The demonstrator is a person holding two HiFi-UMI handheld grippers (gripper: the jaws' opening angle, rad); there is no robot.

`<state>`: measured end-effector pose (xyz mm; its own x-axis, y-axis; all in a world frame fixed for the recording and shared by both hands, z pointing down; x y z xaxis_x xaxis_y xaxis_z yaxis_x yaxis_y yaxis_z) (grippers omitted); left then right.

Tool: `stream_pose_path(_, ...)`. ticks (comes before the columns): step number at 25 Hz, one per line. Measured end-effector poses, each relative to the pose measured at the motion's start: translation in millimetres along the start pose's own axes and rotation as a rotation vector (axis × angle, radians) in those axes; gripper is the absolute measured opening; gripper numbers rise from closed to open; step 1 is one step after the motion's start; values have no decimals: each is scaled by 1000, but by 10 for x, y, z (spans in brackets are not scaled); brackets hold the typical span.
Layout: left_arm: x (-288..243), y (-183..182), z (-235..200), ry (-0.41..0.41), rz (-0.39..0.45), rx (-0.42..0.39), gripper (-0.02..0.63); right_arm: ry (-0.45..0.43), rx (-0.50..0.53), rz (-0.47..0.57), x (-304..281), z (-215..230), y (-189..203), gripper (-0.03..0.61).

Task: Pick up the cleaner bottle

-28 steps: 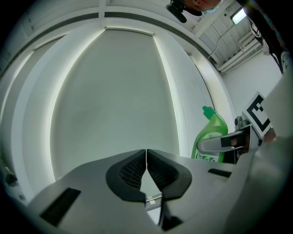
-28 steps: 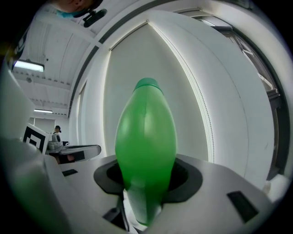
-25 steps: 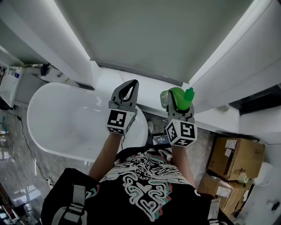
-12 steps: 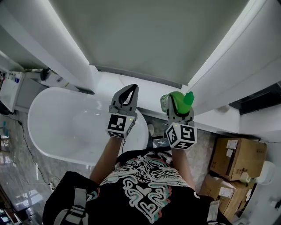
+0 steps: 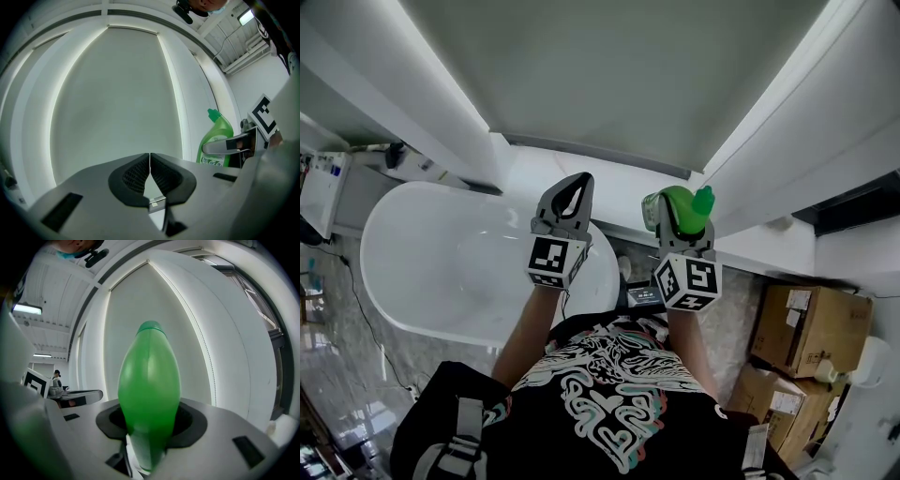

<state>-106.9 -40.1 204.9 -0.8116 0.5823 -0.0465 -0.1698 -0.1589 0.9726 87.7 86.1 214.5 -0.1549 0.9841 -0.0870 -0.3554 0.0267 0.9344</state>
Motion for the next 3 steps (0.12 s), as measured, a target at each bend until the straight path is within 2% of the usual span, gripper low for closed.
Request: stream_pose_path(3,-21,32,1,1,-2,1,18,7,-3,-2,-16,28,16,204)
Point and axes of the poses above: the fingertips, and each gripper's own axes: x backward along the fingers, z to its right, y out of its underside, the point moved 10 cm from there along x, backward along the fingers, and after that the axes turned 9 degrees about -x, right-handed, at the moved point
